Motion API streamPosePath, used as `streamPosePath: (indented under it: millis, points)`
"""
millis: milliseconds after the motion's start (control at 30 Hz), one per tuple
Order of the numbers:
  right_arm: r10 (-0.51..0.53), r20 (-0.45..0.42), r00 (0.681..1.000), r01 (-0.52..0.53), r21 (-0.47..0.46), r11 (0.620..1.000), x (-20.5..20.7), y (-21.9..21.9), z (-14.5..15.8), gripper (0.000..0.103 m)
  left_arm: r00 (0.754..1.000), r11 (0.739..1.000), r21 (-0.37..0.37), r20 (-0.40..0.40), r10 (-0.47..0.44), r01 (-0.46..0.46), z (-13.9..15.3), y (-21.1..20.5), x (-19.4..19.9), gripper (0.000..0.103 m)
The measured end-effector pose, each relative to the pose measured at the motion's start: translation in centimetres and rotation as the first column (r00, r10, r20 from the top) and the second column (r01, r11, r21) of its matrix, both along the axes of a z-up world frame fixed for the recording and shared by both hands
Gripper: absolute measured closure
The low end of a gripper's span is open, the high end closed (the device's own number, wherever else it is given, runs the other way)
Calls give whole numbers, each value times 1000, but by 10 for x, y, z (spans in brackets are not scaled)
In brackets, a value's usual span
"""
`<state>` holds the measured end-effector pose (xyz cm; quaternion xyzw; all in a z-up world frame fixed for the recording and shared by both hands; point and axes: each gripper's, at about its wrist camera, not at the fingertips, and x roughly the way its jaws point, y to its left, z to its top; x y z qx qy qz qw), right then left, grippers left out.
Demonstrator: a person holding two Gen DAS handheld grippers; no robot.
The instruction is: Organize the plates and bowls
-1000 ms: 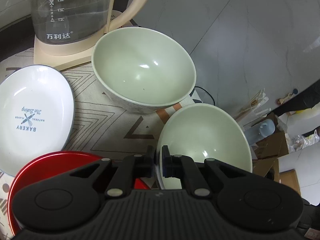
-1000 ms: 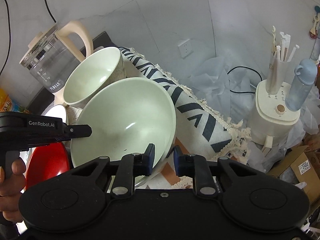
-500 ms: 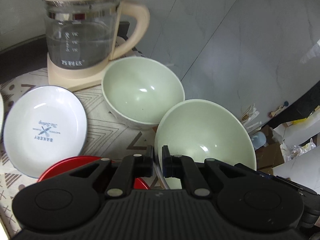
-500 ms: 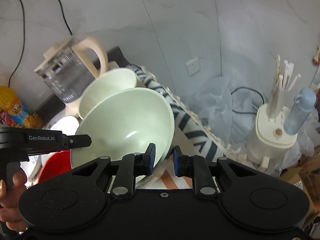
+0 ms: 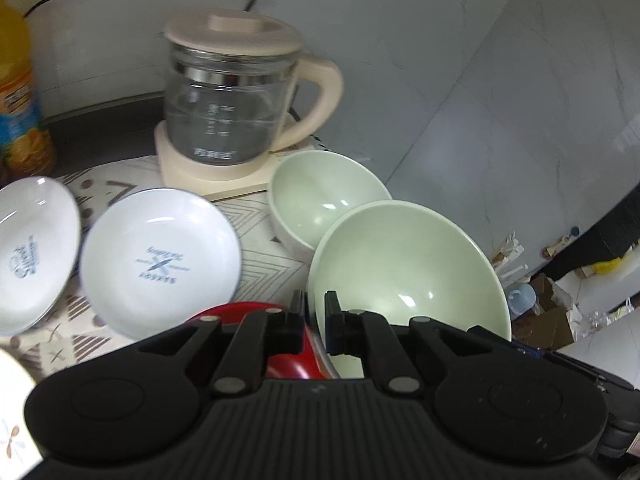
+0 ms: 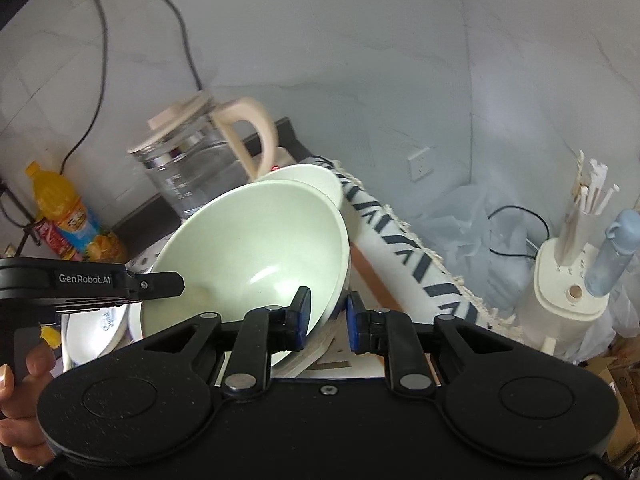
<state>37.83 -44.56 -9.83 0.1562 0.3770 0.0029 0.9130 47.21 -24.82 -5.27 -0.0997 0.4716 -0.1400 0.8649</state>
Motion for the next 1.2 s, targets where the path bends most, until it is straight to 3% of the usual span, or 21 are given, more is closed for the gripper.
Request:
streamPosePath:
  millis: [567,1200]
  points:
    - [109,-15,994,-109,-13,994,-8,58,8,84,995,995,7,-18,100,-100,4,55,-39,97]
    - [152,-83,985,-158,-76,984,-14,85,-23,86,978,985,-27,-130,163,-168,-49,75,-60,96]
